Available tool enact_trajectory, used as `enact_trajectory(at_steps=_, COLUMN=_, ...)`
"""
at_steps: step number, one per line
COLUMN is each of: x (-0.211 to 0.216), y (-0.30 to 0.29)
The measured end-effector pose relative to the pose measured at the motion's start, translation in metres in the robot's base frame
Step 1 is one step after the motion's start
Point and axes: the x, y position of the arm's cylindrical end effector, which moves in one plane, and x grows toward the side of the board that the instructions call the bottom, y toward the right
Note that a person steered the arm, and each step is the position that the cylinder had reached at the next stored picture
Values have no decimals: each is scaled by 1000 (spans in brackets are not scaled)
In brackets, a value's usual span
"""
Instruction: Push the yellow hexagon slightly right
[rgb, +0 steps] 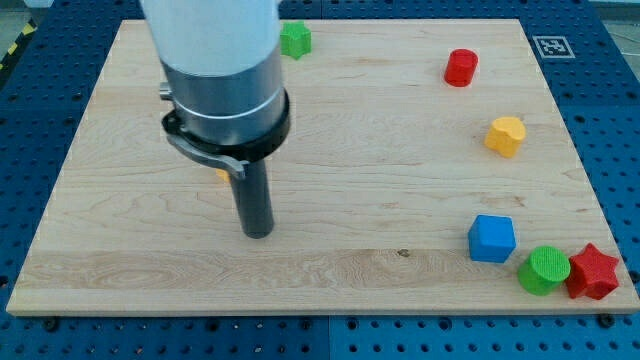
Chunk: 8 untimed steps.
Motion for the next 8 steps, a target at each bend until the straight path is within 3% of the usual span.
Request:
enact_trajectory(at_steps=4, x=-38, y=-93)
enact_trajectory(at_steps=8, x=-85, y=-97)
